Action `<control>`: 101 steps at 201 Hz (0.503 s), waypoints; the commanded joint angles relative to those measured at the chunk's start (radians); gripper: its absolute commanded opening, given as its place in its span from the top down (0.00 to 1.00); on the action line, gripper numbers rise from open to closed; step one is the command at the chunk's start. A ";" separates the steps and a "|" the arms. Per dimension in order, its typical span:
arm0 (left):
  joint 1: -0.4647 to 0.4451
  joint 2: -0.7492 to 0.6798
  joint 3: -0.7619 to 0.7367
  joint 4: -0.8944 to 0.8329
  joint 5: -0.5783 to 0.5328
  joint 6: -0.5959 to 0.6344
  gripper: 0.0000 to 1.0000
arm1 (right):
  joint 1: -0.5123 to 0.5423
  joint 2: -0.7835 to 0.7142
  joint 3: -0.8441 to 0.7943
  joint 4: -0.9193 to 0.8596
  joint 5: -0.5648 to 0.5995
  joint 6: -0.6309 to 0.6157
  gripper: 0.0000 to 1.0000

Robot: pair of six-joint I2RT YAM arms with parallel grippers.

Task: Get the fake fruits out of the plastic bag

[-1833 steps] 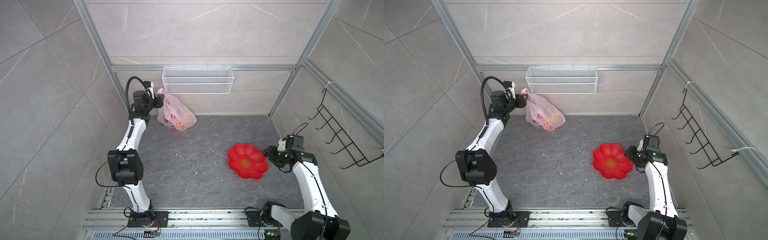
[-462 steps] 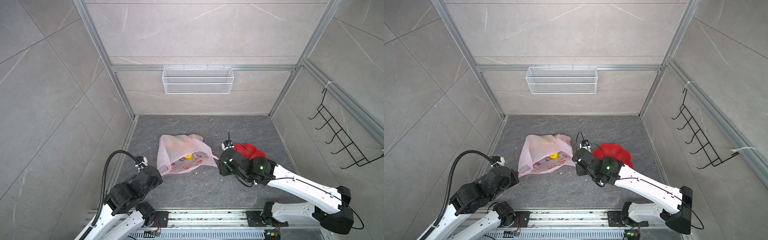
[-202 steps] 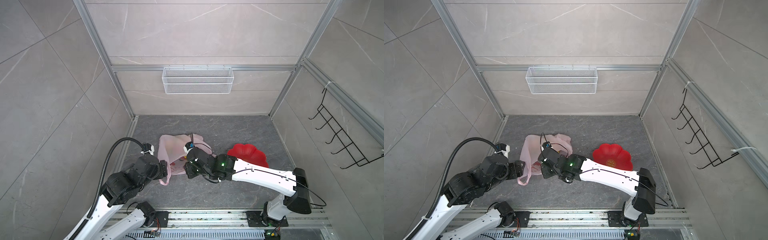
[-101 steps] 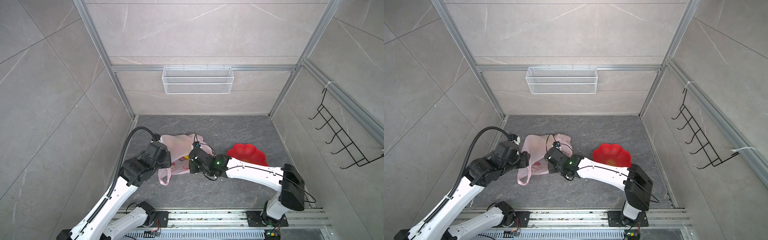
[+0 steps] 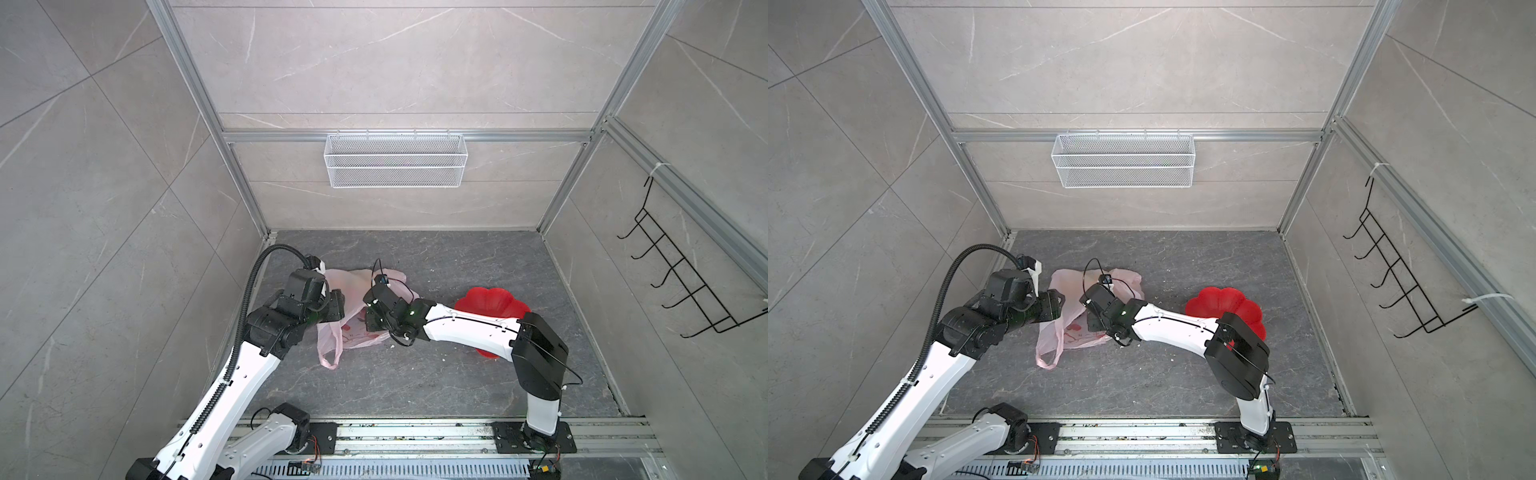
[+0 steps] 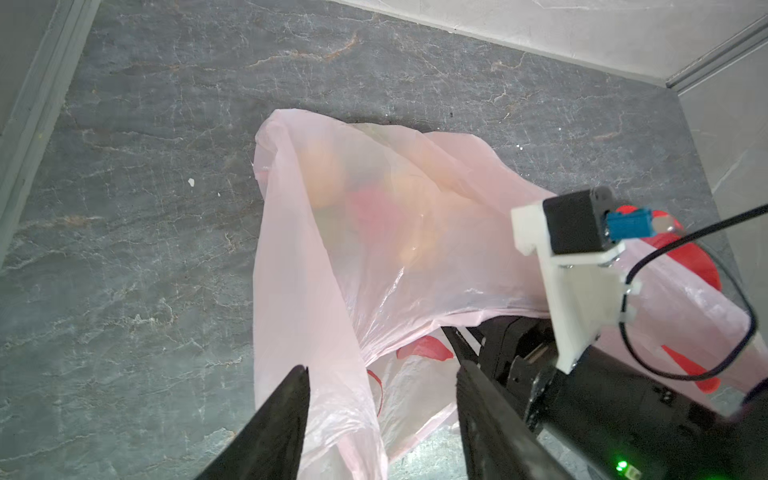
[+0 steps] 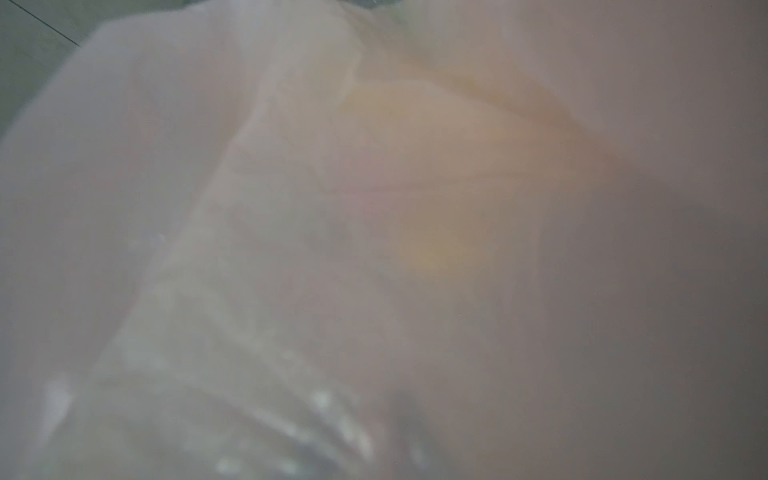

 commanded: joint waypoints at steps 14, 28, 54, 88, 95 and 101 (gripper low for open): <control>0.025 0.023 0.066 -0.004 0.063 0.083 0.27 | -0.033 0.031 0.085 0.099 -0.010 -0.050 0.70; 0.027 0.040 0.082 -0.039 0.061 0.104 0.22 | -0.052 0.035 0.097 0.129 -0.032 -0.059 0.69; 0.030 0.071 0.104 -0.089 0.060 0.144 0.15 | -0.080 0.038 0.111 0.167 -0.071 -0.071 0.64; 0.030 0.124 0.147 -0.142 0.067 0.196 0.12 | -0.105 0.044 0.120 0.205 -0.136 -0.081 0.58; 0.030 0.135 0.155 -0.153 0.066 0.206 0.12 | -0.109 0.043 0.119 0.211 -0.147 -0.083 0.57; 0.030 0.144 0.161 -0.162 0.065 0.217 0.12 | -0.113 0.043 0.120 0.220 -0.158 -0.083 0.56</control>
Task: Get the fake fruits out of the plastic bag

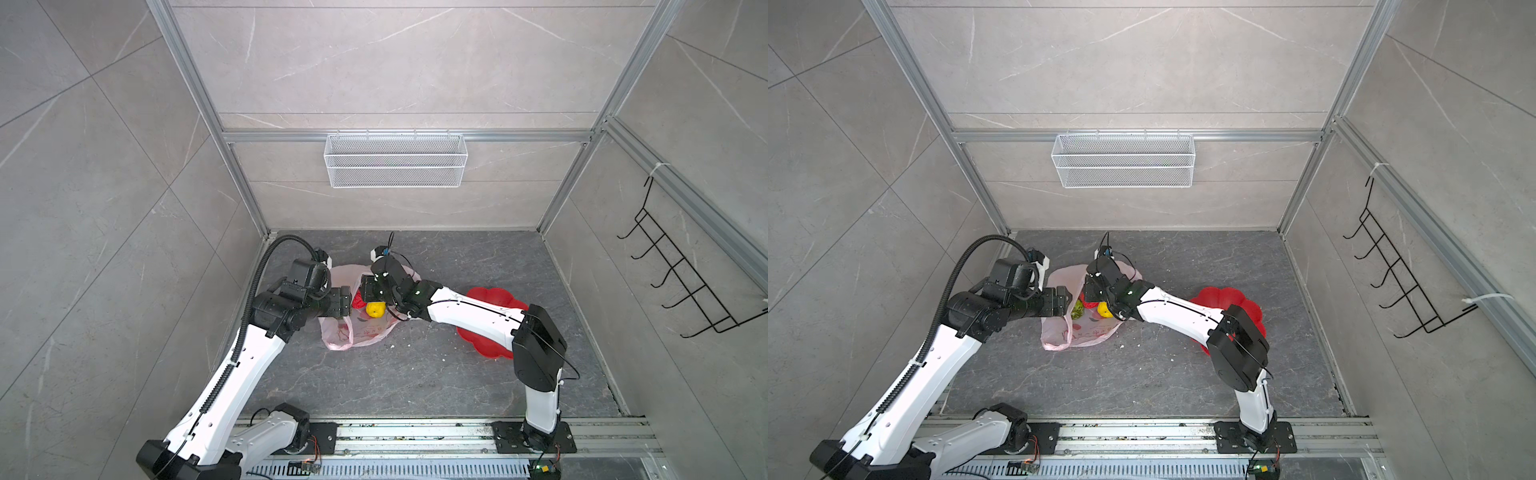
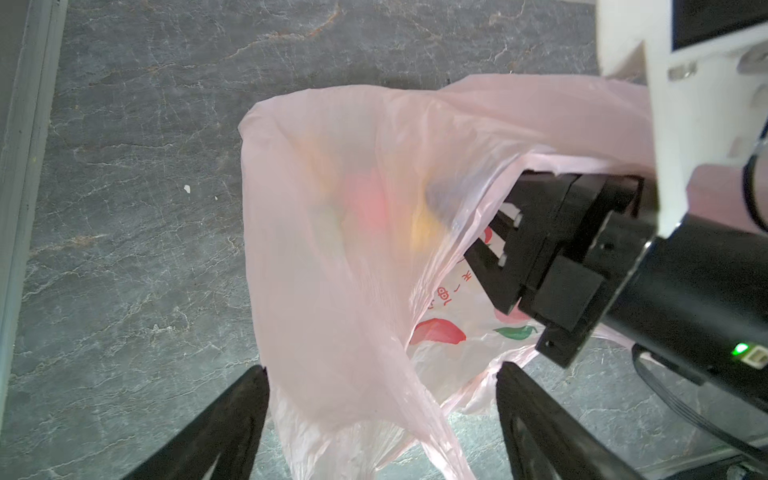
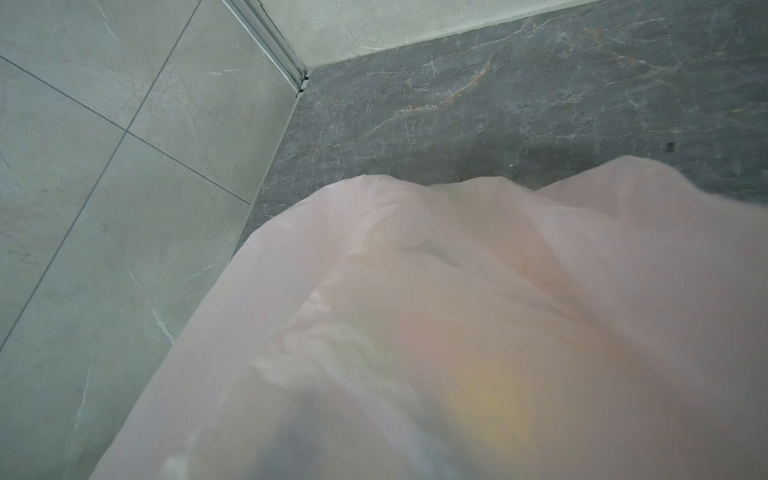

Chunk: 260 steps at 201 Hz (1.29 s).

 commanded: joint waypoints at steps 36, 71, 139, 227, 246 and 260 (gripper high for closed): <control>0.006 0.085 0.096 -0.087 0.028 0.117 0.14 | -0.023 0.011 0.045 0.074 -0.099 -0.036 0.52; 0.006 0.130 0.144 -0.129 0.037 0.171 0.17 | -0.030 0.012 0.062 0.081 -0.119 -0.034 0.51; 0.005 0.168 0.159 -0.195 0.023 0.215 0.27 | -0.033 0.017 0.063 0.087 -0.126 -0.022 0.50; 0.005 0.198 0.162 -0.210 -0.075 0.242 0.44 | -0.034 0.034 0.094 0.089 -0.133 -0.012 0.50; 0.006 0.187 0.139 -0.197 -0.089 0.238 0.48 | -0.034 0.037 0.097 0.090 -0.133 -0.009 0.50; 0.006 0.178 0.121 -0.183 -0.105 0.237 0.53 | -0.034 0.040 0.103 0.089 -0.135 -0.007 0.50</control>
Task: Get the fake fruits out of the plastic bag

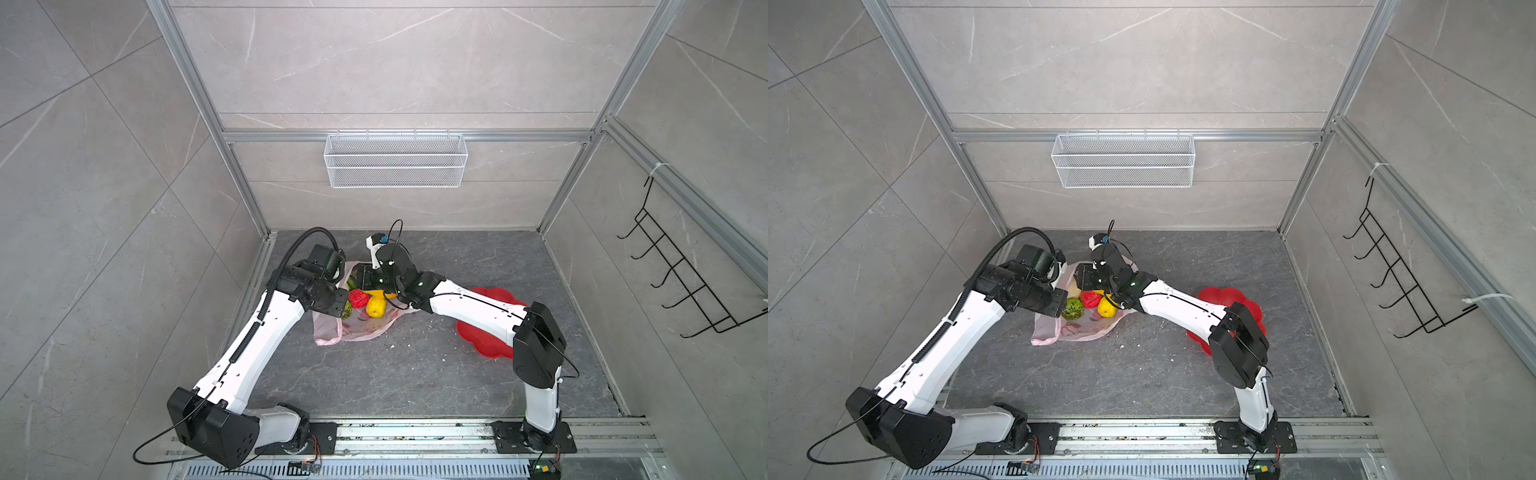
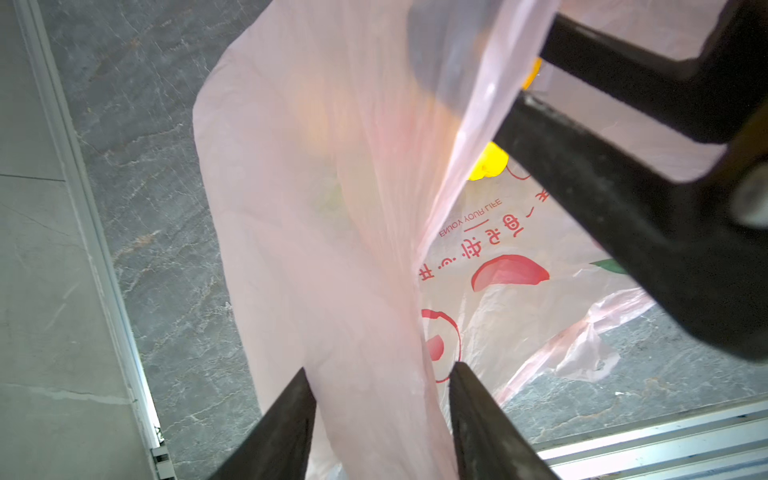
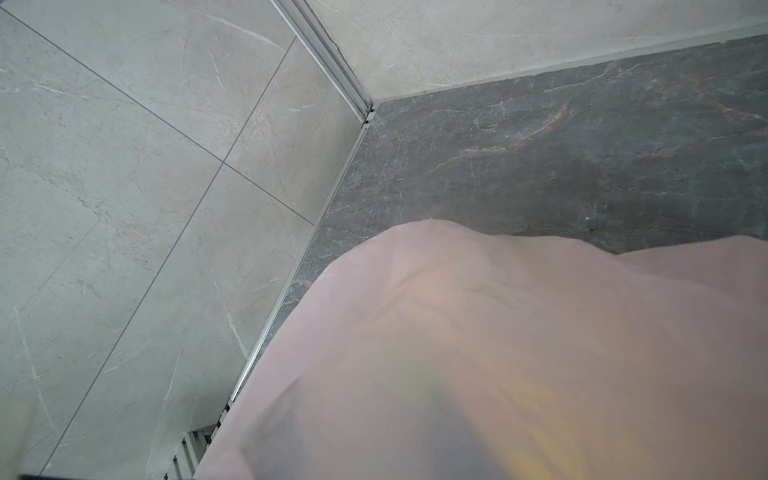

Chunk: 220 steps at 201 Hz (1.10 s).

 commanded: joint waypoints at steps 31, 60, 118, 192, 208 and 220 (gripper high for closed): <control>0.005 -0.059 -0.061 0.065 -0.076 -0.007 0.71 | -0.004 0.029 0.041 0.012 -0.015 0.012 0.50; 0.007 -0.083 -0.106 0.114 -0.104 -0.034 0.85 | -0.004 0.023 0.034 0.003 -0.021 0.013 0.50; 0.007 -0.184 -0.205 0.275 -0.137 -0.159 0.96 | 0.028 -0.059 -0.063 -0.100 0.002 -0.064 0.51; 0.006 -0.230 -0.205 0.340 -0.084 -0.223 0.96 | 0.074 -0.147 -0.271 -0.175 0.079 -0.075 0.51; 0.006 -0.251 -0.225 0.343 -0.075 -0.237 0.96 | 0.085 -0.165 -0.319 -0.194 0.098 -0.071 0.51; 0.007 -0.272 -0.242 0.346 -0.055 -0.250 0.96 | 0.093 -0.182 -0.355 -0.208 0.108 -0.066 0.51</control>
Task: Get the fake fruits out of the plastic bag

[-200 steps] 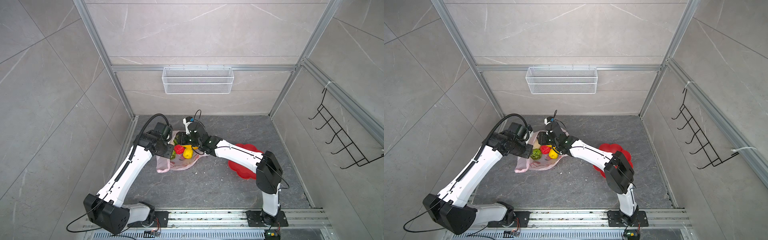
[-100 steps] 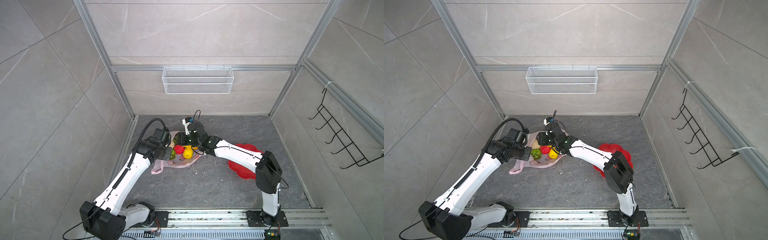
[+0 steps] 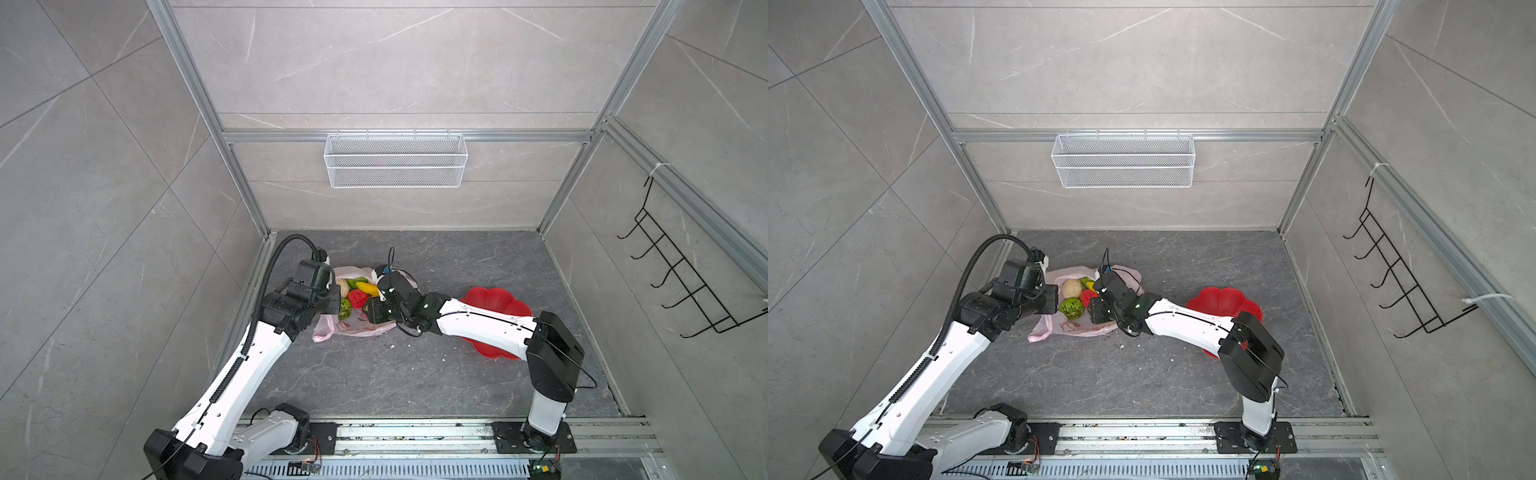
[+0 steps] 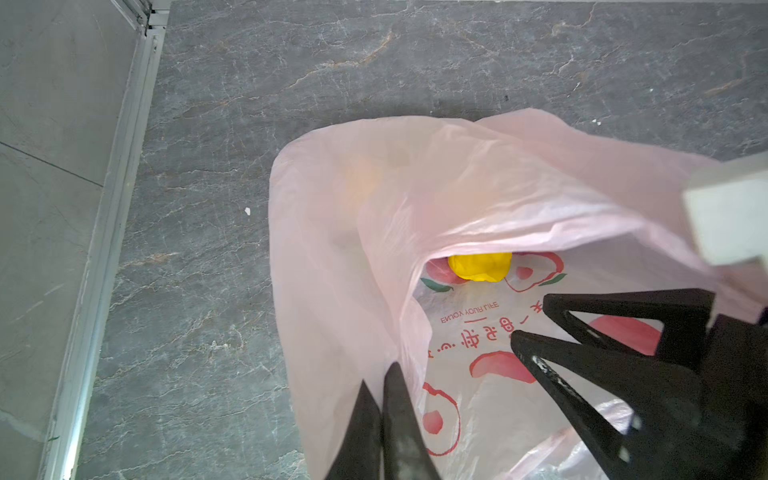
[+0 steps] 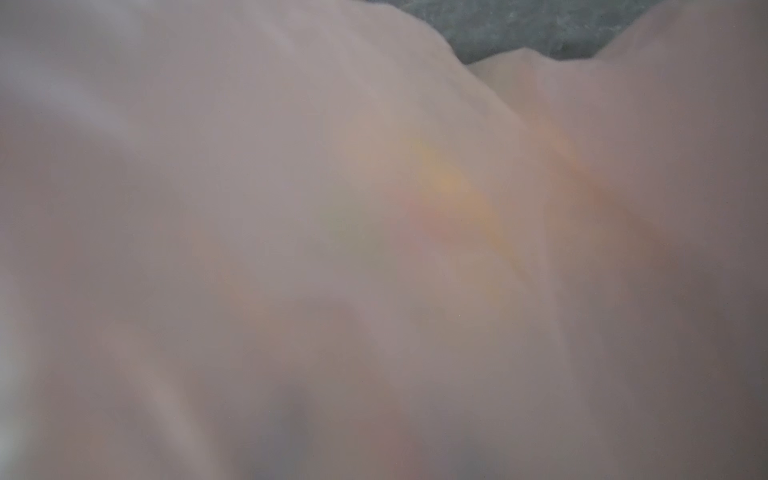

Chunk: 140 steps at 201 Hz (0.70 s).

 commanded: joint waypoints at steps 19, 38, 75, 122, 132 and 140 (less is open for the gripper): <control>0.005 -0.084 -0.037 -0.015 0.061 -0.065 0.96 | 0.032 -0.074 -0.116 -0.098 0.062 0.003 0.52; 0.005 -0.126 -0.060 -0.068 0.082 -0.082 0.96 | 0.037 -0.097 -0.162 -0.122 0.078 0.014 0.52; 0.005 -0.173 -0.082 -0.160 0.157 -0.110 0.96 | 0.039 -0.102 -0.208 -0.164 0.083 0.016 0.52; 0.004 -0.214 -0.166 -0.185 0.293 -0.193 0.97 | 0.037 -0.092 -0.253 -0.171 0.157 0.020 0.51; 0.004 -0.226 -0.184 -0.193 0.295 -0.205 0.97 | 0.036 -0.093 -0.263 -0.174 0.176 0.019 0.51; 0.003 -0.237 -0.193 -0.199 0.294 -0.213 0.97 | 0.033 -0.096 -0.268 -0.179 0.191 0.018 0.51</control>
